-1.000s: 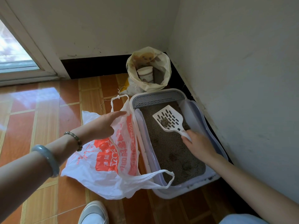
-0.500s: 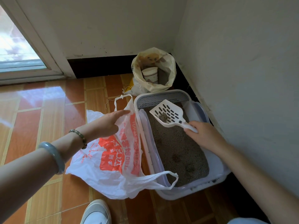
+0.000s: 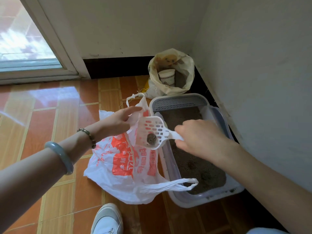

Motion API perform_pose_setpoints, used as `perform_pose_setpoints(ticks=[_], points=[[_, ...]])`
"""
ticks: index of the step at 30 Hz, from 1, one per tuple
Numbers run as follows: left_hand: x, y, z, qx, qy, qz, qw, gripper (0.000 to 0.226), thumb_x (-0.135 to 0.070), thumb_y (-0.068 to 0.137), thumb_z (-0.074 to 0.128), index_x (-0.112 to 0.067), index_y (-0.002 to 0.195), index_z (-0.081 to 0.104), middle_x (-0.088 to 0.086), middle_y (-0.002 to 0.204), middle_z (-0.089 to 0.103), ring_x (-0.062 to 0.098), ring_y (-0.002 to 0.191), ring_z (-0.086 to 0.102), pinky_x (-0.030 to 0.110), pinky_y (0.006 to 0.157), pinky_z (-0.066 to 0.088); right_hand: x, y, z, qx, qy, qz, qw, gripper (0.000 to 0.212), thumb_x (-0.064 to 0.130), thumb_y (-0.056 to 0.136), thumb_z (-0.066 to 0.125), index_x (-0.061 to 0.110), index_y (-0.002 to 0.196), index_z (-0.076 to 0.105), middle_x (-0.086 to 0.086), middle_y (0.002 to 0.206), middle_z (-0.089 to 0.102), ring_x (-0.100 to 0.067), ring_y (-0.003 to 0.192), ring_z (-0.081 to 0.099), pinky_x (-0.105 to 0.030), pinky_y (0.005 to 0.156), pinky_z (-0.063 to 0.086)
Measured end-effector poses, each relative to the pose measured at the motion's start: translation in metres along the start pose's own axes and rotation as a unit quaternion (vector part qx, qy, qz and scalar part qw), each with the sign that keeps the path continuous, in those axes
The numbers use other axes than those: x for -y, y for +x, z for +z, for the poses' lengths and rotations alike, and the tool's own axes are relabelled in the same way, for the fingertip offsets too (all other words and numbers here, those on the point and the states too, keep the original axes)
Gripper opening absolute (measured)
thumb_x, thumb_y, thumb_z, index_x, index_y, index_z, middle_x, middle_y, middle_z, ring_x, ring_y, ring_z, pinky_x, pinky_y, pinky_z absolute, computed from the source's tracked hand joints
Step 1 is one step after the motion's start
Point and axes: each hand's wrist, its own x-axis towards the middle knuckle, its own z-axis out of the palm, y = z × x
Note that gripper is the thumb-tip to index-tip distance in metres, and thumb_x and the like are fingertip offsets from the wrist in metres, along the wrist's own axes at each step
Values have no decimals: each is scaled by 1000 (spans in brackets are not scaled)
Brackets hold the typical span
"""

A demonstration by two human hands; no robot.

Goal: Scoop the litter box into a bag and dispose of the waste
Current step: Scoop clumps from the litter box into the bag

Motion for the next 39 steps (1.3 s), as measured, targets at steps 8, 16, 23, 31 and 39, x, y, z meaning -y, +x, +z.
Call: perform_pose_setpoints(ticks=[8, 16, 23, 31, 39], points=[[10, -6, -8, -25, 4, -5, 1000, 71, 14, 82, 37, -30, 138, 38, 10, 126, 50, 28, 69, 48, 26, 46, 36, 28, 2, -2, -19, -109, -53, 992, 23, 9, 93, 46, 10, 114, 55, -9, 107, 56, -27, 97, 55, -33, 63, 36], [5, -4, -4, -21, 1, 1, 1000, 66, 10, 85, 45, -23, 141, 37, 9, 130, 50, 13, 69, 55, 16, 44, 41, 17, 5, 8, -97, -109, -37, 989, 27, 14, 41, 87, 13, 54, 64, -4, 50, 53, -20, 42, 51, -22, 41, 23], [5, -1, -2, -14, 14, -5, 1000, 76, 17, 78, 38, -29, 138, 39, 12, 127, 47, 21, 64, 52, 20, 42, 38, 12, -1, 20, -154, -151, -88, 973, 14, 2, 61, 52, 13, 59, 62, -4, 53, 55, -21, 48, 51, -26, 42, 32], [2, 1, 2, -18, 30, -6, 999, 77, 18, 77, 39, -30, 138, 39, 10, 126, 45, 24, 76, 57, 24, 49, 44, 11, 8, 42, -143, -164, -122, 968, 10, 6, 58, 70, 13, 66, 69, -1, 57, 59, -19, 51, 54, -25, 41, 37], [2, 1, 1, -17, 30, -12, 999, 76, 19, 78, 39, -26, 140, 37, 7, 125, 43, 16, 63, 52, 18, 43, 40, -5, 5, 33, -117, -63, -51, 990, 12, 18, 63, 74, 15, 68, 64, 0, 59, 51, -19, 52, 50, -25, 44, 29]])
